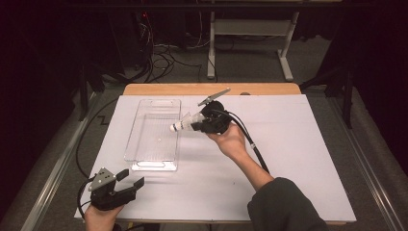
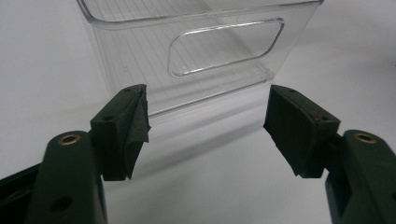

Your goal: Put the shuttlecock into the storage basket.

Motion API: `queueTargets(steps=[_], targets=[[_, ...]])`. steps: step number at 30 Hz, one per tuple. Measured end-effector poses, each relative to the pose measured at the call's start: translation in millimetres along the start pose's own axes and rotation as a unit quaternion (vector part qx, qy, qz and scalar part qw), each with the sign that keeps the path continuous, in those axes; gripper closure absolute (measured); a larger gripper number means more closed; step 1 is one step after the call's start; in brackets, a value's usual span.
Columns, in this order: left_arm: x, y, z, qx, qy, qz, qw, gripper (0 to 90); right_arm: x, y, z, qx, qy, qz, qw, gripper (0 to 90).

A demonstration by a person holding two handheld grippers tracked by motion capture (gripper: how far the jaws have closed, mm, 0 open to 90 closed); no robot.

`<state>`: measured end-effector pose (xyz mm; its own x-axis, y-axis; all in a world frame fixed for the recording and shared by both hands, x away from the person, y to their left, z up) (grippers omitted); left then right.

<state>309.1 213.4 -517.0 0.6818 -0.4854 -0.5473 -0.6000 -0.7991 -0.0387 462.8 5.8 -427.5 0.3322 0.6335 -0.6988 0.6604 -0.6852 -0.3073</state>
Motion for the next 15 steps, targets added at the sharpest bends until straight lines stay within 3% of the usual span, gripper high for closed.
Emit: queueTargets(steps=[15], targets=[[-0.4, -0.3, 0.0, 0.000, 0.001, 0.001, 1.0000, 31.6, 19.8, -17.8, -8.3, -0.003, -0.010, -0.004, 0.9999, 89.3]])
Point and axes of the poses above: each handheld gripper's, and its own axes: x roughly forward along the jaws, z roughly out of its underside, y roughly to its right, the point moved 10 cm from there along x, roughly forward along the jaws, and after that the axes turned 14 degrees about x, right-handed, at the moved point
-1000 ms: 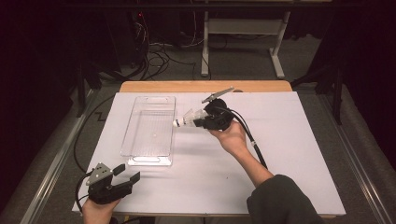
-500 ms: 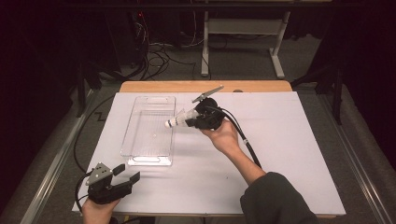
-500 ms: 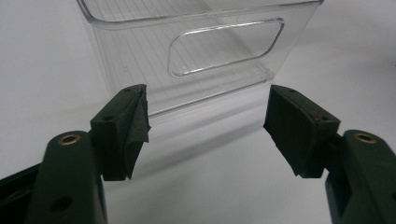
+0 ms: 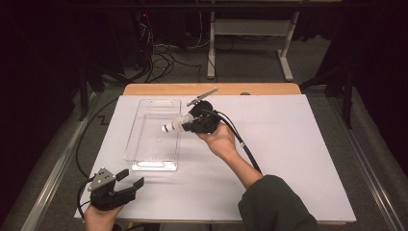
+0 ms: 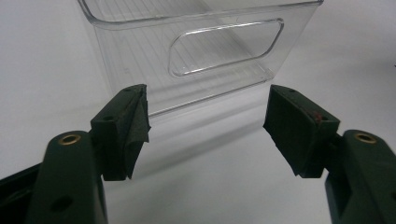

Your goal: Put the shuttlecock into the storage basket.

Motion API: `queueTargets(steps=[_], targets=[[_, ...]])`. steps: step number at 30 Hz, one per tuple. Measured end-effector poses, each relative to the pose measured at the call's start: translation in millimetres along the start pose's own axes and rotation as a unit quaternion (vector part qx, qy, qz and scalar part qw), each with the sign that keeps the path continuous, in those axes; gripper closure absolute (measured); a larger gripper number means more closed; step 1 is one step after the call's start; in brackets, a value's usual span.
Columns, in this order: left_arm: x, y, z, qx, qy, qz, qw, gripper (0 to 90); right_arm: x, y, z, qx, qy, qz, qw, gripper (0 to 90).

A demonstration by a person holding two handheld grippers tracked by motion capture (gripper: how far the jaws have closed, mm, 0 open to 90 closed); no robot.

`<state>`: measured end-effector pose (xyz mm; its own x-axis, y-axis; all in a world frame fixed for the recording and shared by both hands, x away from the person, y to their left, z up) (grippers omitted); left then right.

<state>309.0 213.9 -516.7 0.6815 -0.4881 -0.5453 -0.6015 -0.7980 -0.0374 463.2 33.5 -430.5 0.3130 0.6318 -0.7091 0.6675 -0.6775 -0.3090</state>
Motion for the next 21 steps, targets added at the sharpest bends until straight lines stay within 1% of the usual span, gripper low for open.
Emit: queueTargets(steps=[7, 21], targets=[[-0.5, -0.4, -0.1, 0.000, 0.001, -0.001, 1.0000, 31.6, 9.8, -8.7, -3.5, -0.005, -0.004, -0.001, 1.0000, 89.3], [-0.5, -1.8, 1.1, -0.003, -0.002, -0.001, 1.0000, 31.6, 29.7, -19.1, -7.5, -0.006, -0.014, 0.001, 0.9999, 89.2]])
Point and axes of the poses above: each handheld gripper's, and its own axes: x roughly forward along the jaws, z roughly out of its underside, y roughly to its right, the point moved 10 cm from there along x, roughly forward along the jaws, and after that the axes turned 14 degrees about x, right-handed, at the moved point
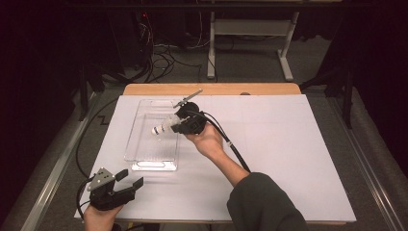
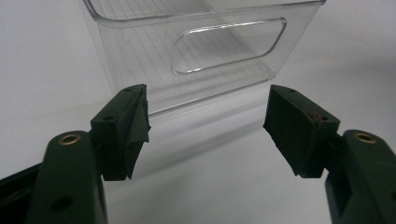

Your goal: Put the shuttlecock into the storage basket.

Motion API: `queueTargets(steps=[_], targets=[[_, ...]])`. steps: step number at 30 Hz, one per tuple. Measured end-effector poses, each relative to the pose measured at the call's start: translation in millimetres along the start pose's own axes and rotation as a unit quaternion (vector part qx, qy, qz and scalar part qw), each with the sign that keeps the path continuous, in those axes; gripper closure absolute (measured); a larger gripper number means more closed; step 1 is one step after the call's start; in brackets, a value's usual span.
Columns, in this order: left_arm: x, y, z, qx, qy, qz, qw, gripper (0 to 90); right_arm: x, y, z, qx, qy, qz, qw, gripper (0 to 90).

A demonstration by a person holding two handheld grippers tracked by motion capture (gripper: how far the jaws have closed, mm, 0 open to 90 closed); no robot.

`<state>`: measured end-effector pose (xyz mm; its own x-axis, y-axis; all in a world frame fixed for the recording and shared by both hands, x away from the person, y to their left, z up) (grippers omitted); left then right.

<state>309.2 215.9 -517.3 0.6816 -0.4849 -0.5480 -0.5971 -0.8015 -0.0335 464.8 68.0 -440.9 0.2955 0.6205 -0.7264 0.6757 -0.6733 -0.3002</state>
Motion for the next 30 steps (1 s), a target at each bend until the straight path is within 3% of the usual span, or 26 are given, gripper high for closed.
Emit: queueTargets(steps=[30], targets=[[-0.9, 1.0, 0.3, 0.000, 0.001, 0.004, 1.0000, 31.6, 43.1, -27.4, -1.3, -0.021, -0.034, -0.001, 0.9992, 89.0]])
Point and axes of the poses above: each handheld gripper's, and its own axes: x roughly forward along the jaws, z roughly out of its underside, y roughly to its right, the point moved 10 cm from there along x, roughly forward along the jaws, and after that the axes turned 14 degrees about x, right-handed, at the moved point
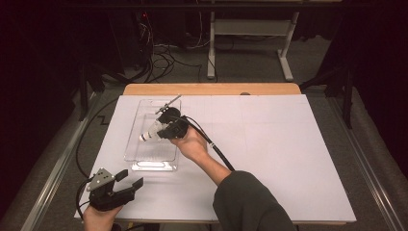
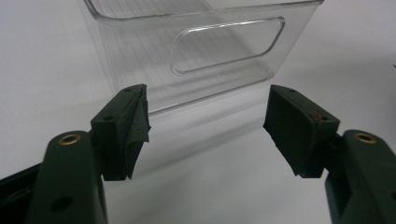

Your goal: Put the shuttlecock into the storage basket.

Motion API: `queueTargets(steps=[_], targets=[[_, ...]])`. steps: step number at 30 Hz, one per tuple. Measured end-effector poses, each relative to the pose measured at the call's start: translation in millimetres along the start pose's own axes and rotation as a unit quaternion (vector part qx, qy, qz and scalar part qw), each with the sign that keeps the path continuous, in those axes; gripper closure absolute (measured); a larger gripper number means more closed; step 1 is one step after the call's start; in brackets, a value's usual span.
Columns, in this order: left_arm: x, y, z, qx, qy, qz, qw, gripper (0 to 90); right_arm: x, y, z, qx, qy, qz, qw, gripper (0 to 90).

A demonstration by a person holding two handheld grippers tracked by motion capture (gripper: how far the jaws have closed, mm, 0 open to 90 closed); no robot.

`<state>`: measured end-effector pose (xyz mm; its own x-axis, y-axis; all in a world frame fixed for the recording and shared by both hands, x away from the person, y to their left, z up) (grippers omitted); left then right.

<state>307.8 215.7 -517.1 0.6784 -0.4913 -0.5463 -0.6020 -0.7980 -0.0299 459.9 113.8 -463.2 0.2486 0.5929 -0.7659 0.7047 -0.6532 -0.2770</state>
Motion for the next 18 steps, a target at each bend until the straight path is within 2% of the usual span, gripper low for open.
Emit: queueTargets(steps=[18], targets=[[0.0, 0.6, -0.2, 0.001, 0.001, 0.001, 1.0000, 31.7, 19.8, -2.6, 1.2, -0.006, -0.018, 0.014, 0.9997, 88.5]])
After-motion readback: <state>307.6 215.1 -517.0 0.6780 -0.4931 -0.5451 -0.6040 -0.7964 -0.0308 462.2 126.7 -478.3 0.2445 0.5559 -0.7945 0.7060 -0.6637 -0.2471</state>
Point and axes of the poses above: each handheld gripper's, and its own axes: x roughly forward along the jaws, z roughly out of its underside, y roughly to its right, the point moved 10 cm from there along x, roughly forward along the jaws, and after that the axes turned 14 degrees about x, right-handed, at the moved point
